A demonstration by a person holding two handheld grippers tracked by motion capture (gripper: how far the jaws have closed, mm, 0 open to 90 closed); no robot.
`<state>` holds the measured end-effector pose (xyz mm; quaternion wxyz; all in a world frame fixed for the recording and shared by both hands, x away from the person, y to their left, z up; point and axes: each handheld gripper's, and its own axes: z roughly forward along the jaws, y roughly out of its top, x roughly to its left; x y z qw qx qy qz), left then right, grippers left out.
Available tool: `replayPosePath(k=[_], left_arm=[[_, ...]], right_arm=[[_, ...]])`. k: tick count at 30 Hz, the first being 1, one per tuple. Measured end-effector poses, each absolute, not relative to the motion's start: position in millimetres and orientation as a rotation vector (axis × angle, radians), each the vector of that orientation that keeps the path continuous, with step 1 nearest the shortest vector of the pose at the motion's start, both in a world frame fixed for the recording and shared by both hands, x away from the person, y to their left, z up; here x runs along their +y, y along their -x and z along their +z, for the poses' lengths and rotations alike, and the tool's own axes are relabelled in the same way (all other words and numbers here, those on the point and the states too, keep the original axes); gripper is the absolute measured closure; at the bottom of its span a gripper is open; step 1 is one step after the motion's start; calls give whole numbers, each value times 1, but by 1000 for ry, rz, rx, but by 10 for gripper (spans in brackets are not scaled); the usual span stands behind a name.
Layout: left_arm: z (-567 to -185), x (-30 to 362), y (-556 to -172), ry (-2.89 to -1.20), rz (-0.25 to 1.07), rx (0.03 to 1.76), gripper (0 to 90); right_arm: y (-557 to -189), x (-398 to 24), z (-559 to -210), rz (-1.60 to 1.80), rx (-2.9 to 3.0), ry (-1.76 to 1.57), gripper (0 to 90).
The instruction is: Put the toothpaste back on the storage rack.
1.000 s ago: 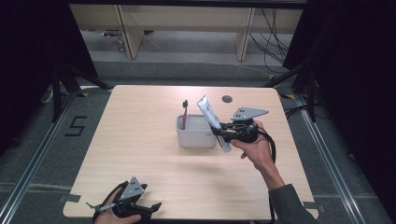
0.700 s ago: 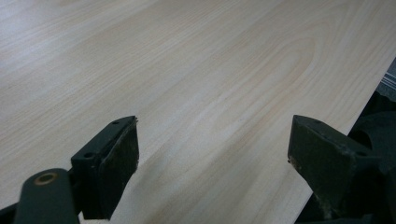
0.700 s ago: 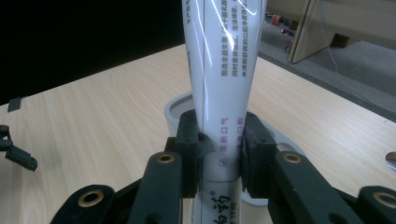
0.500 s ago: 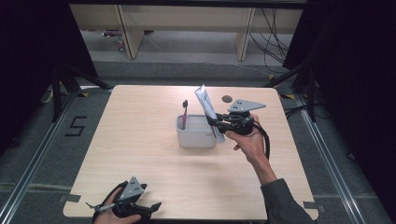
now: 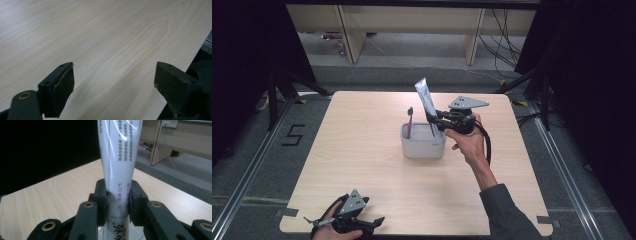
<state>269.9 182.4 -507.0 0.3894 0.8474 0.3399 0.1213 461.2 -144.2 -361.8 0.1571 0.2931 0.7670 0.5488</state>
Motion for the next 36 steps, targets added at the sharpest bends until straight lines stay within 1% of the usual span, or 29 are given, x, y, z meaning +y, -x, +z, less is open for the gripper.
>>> replayPosePath(k=[14,24,36], left_arm=[[-508,181,-269,-2135,290,859,162],[-507,181,-268,-2137,292,866,162],[-507,181,-268,-2139,291,865,162]], right_arm=[[-479,-130,-369,1606,2137,-872,726],[-491,-123,-384,1588,2114,-899,724],[-493,-121,-398,1579,2105,-926,723]])
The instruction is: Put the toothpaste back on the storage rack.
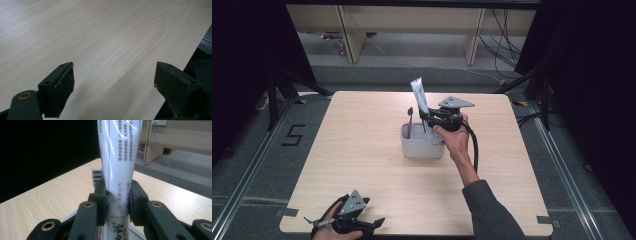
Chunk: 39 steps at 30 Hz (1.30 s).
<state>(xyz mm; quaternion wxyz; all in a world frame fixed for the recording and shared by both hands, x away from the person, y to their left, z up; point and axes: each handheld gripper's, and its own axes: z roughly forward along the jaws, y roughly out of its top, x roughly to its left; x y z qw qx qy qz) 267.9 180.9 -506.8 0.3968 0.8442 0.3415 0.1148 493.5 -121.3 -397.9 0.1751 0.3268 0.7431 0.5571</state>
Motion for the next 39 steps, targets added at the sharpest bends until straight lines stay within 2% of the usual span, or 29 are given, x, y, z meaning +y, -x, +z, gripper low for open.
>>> replayPosePath(k=[39], left_arm=[[-508,180,-267,-2148,284,856,162]], right_arm=[[-496,-120,-433,1523,2133,-1010,712]])
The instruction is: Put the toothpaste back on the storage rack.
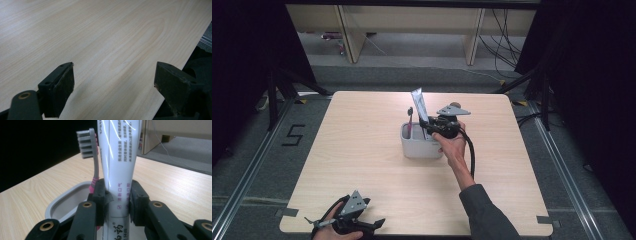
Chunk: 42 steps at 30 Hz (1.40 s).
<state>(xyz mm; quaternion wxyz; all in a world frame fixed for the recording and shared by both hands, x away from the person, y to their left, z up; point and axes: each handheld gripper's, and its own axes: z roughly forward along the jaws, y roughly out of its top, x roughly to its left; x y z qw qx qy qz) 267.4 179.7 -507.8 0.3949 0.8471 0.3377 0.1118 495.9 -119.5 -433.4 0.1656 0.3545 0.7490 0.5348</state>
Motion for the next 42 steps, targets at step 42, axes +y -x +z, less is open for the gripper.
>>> replayPosePath(k=[42], left_arm=[[-509,177,-268,-2159,286,839,162]], right_arm=[[-468,-147,-412,1488,2151,-1043,536]])
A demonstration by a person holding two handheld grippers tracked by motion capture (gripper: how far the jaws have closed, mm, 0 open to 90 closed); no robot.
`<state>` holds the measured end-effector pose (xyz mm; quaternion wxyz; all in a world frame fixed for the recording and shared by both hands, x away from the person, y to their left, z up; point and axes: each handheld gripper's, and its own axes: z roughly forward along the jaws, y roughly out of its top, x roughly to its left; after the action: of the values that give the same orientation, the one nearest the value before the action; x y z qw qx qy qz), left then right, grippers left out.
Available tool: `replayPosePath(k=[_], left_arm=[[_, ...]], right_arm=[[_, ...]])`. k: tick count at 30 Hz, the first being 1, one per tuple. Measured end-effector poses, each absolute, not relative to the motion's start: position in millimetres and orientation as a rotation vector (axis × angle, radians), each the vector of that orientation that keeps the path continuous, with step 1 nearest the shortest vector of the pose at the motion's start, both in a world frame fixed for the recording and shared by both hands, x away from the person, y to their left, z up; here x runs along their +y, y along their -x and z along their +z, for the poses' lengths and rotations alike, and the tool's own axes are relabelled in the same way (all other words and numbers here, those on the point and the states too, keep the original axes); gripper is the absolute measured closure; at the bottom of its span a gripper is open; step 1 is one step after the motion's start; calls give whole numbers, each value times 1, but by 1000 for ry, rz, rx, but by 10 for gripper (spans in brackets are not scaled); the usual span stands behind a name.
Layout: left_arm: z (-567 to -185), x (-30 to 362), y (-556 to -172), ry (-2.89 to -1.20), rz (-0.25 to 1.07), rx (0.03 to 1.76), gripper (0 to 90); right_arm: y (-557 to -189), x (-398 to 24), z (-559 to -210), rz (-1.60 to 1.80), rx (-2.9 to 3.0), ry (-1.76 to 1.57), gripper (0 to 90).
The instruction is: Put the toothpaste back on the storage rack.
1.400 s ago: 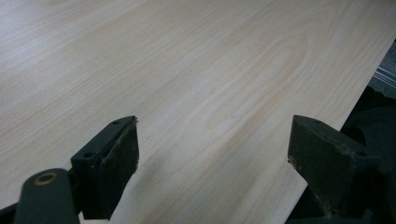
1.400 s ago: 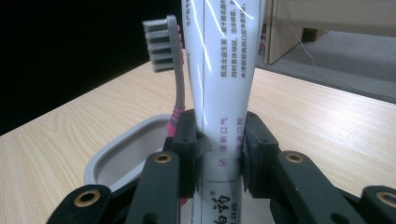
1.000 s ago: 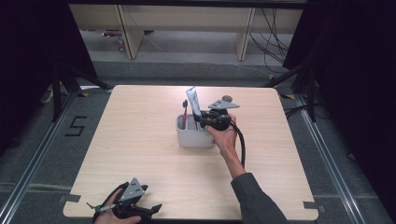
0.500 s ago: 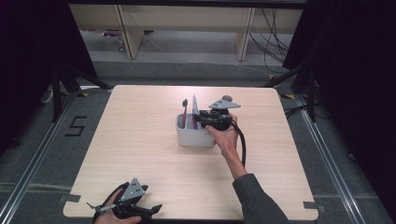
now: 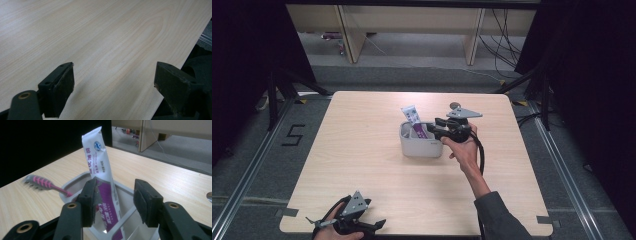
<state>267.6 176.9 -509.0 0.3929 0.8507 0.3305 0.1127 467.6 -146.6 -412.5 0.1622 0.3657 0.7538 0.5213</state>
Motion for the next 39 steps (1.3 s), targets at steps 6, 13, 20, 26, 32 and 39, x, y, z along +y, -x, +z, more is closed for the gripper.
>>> replayPosePath(k=[6,13,20,26,32,39], left_arm=[[-509,177,-268,-2161,288,837,162],[-509,177,-268,-2162,286,840,162],[-510,177,-268,-2153,282,846,162],[-510,176,-268,-2141,283,853,162],[-510,177,-268,-2150,286,852,162],[-509,177,-268,-2150,285,852,162]], right_arm=[[-465,-155,-409,1495,2154,-1002,519],[-458,-165,-406,1484,2152,-1035,503],[-453,-175,-408,1489,2153,-1009,489],[-444,-184,-409,1499,2161,-1070,487],[-438,-192,-411,1507,2158,-1031,475],[-431,-200,-416,1522,2170,-1052,449]])
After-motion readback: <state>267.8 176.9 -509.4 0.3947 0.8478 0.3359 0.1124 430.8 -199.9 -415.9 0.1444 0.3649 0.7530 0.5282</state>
